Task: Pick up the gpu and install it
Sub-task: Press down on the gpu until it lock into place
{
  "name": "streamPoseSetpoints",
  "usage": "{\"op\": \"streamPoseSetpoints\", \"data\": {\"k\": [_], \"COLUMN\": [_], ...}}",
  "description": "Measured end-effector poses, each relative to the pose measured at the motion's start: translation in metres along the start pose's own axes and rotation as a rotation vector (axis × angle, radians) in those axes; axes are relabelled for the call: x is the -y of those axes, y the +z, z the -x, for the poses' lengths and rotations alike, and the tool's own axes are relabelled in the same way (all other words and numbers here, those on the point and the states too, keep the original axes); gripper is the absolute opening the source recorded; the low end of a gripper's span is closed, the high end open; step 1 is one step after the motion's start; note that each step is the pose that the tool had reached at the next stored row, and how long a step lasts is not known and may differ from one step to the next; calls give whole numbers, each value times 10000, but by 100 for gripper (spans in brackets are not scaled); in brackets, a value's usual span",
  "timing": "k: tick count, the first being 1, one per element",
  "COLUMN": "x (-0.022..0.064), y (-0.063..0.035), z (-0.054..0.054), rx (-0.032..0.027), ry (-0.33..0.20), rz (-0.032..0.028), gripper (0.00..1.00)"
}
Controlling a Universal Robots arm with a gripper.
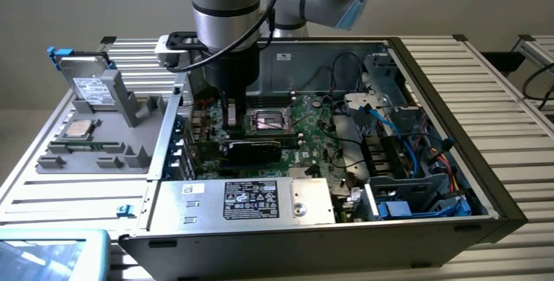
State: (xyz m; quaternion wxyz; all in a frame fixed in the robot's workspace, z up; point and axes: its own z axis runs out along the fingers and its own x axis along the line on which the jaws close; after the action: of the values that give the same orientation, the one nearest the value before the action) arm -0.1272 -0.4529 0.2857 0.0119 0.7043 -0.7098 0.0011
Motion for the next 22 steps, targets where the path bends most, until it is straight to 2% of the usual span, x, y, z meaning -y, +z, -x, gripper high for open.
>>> {"op": "streamPoseSetpoints", "data": {"k": [4,12,15,18,19,22], "x": [-35,-118,-146,-161,-161,-166], "y": [29,102,143,185,204,211], "z": [23,62,66,67,69,69], "rx": [2,6,6,-12,3,-1], "ry": [20,76,102,122,127,145], "rz": [-153,-361,-409,-420,-435,-450], "gripper": [12,12,12,12,12,12]}}
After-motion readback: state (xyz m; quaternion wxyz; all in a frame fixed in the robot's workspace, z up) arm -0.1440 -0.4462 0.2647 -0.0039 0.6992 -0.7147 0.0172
